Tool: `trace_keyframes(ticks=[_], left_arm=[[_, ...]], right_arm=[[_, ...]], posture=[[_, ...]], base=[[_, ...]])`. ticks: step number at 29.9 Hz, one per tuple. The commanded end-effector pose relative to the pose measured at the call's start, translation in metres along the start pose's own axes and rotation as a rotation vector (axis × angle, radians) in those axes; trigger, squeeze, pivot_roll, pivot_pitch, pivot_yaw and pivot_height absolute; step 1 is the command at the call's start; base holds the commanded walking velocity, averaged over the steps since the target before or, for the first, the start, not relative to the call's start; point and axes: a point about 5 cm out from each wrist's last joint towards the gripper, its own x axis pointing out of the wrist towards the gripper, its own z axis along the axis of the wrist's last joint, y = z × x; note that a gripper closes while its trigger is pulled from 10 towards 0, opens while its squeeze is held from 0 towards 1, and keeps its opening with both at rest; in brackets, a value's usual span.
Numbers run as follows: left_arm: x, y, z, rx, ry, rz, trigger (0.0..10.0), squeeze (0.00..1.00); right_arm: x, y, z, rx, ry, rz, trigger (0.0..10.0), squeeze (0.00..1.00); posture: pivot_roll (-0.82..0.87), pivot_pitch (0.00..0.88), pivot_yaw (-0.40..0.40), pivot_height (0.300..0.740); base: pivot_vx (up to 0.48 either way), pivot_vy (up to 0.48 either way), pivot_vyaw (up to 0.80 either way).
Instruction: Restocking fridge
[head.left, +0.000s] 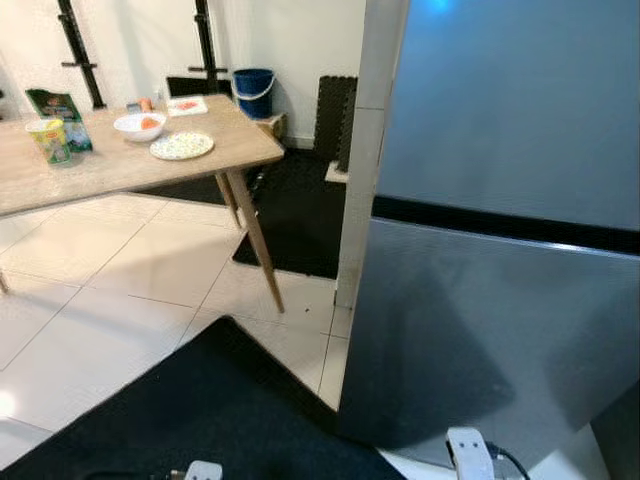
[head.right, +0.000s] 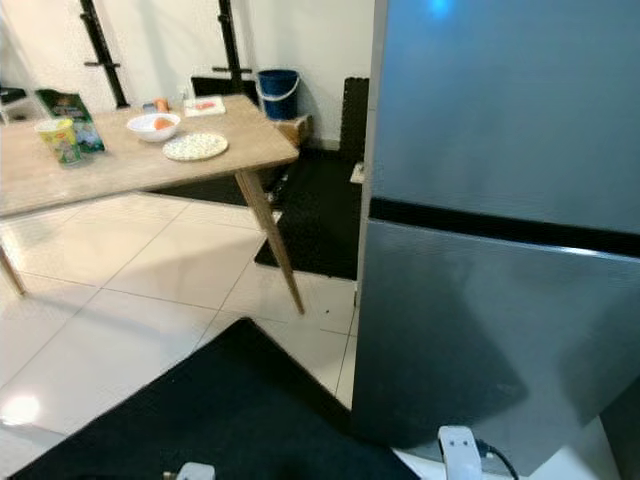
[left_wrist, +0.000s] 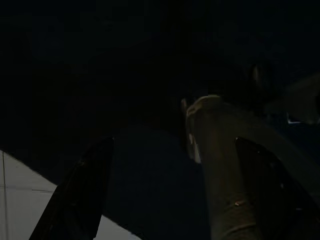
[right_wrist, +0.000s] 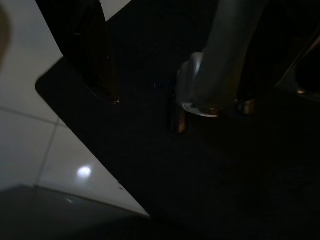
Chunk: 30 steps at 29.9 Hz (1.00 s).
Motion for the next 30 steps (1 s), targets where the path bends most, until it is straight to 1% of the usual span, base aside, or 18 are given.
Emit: trace_keyframes(ticks=[1, 11, 30], left_arm=[[-0.0012, 0.0032, -0.0052, 0.020, 0.020, 0.003, 10.0, 0.00], [-0.0019, 0.0045, -0.0078, 0.017, 0.025, 0.002, 10.0, 0.00], [-0.0014, 0.0040, -0.0052, 0.015, 0.019, -0.006, 10.0, 0.00]], right_arm=[[0.0008, 0.0035, 0.0004, -0.012, 0.006, 0.014, 10.0, 0.00], [0.0003, 0.0030, -0.0017, -0.014, 0.012, 0.020, 10.0, 0.00], [0.0002, 0.0032, -0.0027, -0.019, 0.017, 0.025, 10.0, 0.00]], posture=[[-0.01, 0.000, 0.001, 0.740], [-0.01, 0.000, -0.002, 0.740], [-0.01, 0.000, -0.004, 0.740]], base=[[0.000, 0.000, 0.79], [0.000, 0.000, 0.79], [0.000, 0.000, 0.79]])
